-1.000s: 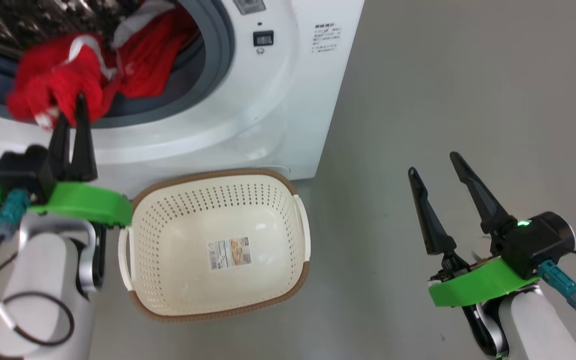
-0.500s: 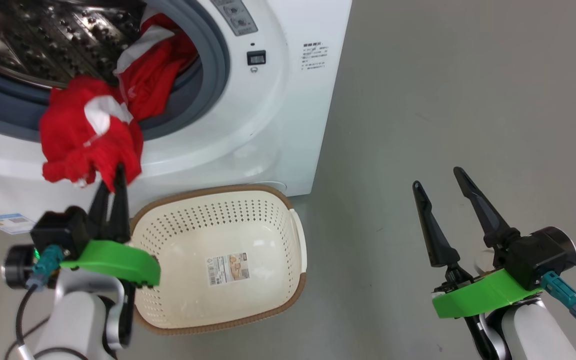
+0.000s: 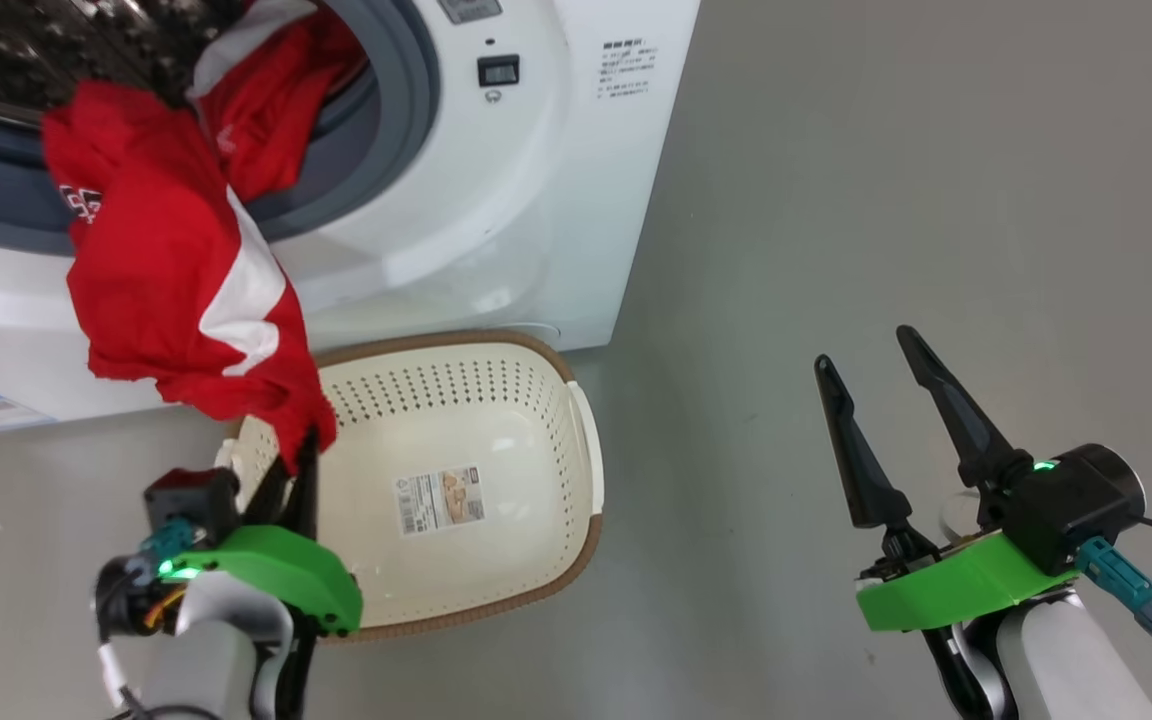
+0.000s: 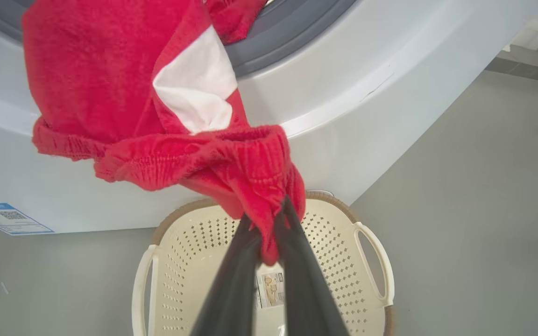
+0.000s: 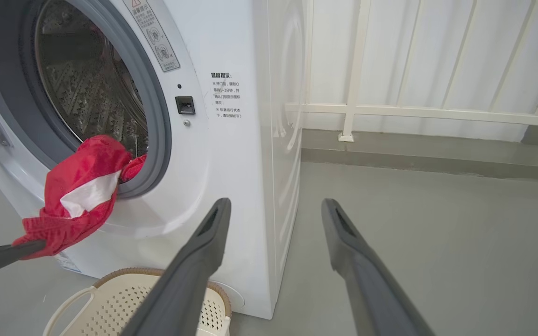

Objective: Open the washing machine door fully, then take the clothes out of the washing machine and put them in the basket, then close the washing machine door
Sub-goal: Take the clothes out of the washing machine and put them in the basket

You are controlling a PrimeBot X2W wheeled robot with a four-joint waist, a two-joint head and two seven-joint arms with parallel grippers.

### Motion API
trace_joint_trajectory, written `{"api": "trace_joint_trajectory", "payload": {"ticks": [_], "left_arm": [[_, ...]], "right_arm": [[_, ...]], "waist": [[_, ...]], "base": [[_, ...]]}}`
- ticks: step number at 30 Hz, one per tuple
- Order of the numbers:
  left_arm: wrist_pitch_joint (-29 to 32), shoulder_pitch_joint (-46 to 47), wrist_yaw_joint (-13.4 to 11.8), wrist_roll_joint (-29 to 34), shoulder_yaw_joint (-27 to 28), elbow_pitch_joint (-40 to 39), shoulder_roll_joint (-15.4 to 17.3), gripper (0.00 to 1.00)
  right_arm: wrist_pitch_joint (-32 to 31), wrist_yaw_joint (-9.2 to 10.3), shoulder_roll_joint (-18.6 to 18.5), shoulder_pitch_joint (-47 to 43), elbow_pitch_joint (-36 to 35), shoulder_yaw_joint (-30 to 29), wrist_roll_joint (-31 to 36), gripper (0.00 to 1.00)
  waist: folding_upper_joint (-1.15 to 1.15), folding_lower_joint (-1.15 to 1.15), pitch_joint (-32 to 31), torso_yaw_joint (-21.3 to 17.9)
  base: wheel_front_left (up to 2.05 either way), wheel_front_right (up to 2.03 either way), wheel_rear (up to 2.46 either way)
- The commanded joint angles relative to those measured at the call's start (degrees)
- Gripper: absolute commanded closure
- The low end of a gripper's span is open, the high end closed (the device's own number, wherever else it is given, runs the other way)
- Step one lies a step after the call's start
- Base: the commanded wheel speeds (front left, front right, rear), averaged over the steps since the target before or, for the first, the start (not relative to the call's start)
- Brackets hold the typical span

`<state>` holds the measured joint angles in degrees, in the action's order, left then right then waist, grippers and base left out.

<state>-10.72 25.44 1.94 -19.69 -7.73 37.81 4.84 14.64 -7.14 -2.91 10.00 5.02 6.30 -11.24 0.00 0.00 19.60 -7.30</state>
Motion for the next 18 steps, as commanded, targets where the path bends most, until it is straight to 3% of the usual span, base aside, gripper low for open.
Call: {"api": "trace_joint_trajectory", "payload": {"ticks": [1, 18], "left_arm": [[-0.94, 1.99, 0.58, -0.53, 1.08, 0.42, 0.75, 1.0], [-2.11, 11.97, 4.36, -4.97, -4.55, 21.06, -1.86, 1.0]], "right_arm": [[0.36, -0.35, 0.03, 1.36, -1.42, 1.36, -0.89, 0.0], [0.36, -0.35, 0.03, 5.32, -1.69, 2.48, -1.17, 0.0]], "waist": [[0.0, 0.0, 1.21, -0.2], [0.0, 0.0, 8.32, -0.75]], "base": [[0.0, 0.0, 0.0], [0.0, 0.0, 0.0]]}}
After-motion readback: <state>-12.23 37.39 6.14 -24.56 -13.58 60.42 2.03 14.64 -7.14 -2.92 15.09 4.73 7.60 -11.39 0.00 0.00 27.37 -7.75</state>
